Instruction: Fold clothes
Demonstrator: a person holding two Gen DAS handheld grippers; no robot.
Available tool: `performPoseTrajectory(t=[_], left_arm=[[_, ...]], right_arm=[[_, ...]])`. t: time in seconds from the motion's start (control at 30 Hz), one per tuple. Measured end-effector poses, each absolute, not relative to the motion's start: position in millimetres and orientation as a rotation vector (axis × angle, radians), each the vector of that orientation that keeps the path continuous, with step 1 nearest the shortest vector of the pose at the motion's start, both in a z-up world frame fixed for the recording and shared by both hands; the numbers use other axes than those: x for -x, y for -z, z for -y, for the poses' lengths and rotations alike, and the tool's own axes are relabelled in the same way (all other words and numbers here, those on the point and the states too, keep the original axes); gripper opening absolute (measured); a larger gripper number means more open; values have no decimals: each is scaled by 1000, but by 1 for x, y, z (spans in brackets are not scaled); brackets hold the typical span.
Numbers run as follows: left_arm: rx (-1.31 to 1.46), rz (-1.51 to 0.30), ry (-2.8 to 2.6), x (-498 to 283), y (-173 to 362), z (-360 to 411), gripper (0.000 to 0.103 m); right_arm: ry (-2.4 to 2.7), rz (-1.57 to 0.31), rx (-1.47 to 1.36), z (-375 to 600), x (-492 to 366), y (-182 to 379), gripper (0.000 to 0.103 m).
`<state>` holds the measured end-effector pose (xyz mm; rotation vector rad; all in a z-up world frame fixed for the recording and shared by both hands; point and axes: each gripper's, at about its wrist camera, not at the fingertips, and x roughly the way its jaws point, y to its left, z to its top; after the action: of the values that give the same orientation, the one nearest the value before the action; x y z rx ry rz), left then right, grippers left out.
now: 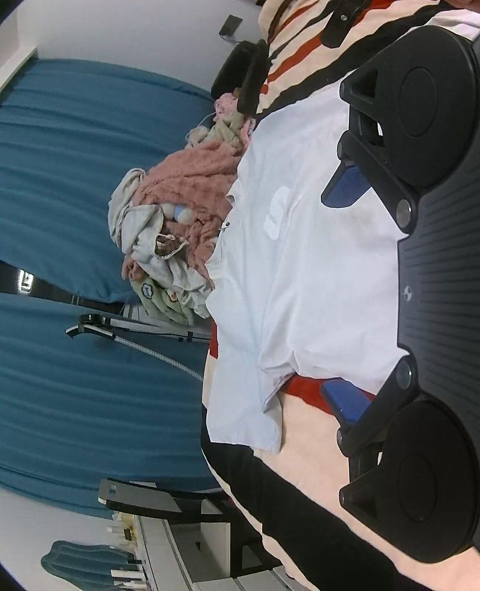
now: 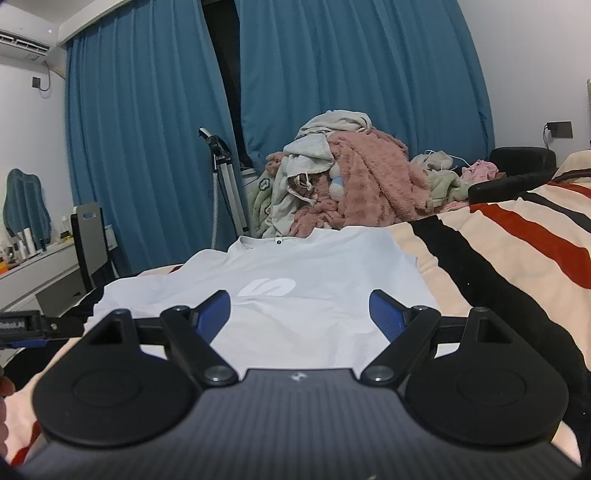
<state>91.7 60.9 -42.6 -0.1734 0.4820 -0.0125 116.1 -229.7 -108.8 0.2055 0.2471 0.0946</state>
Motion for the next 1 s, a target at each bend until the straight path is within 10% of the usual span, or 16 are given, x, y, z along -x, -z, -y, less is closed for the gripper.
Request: performPoseTrajectory(t=[0.53,1.0], left_arm=[[132,-508,-10,-95,45,-56,101],[186,-492,26,-124,57,-44,101]], right_arm=[[-78,-183,-187,238,-135,110,84],[1,-321,-574,383,-314,170,85]])
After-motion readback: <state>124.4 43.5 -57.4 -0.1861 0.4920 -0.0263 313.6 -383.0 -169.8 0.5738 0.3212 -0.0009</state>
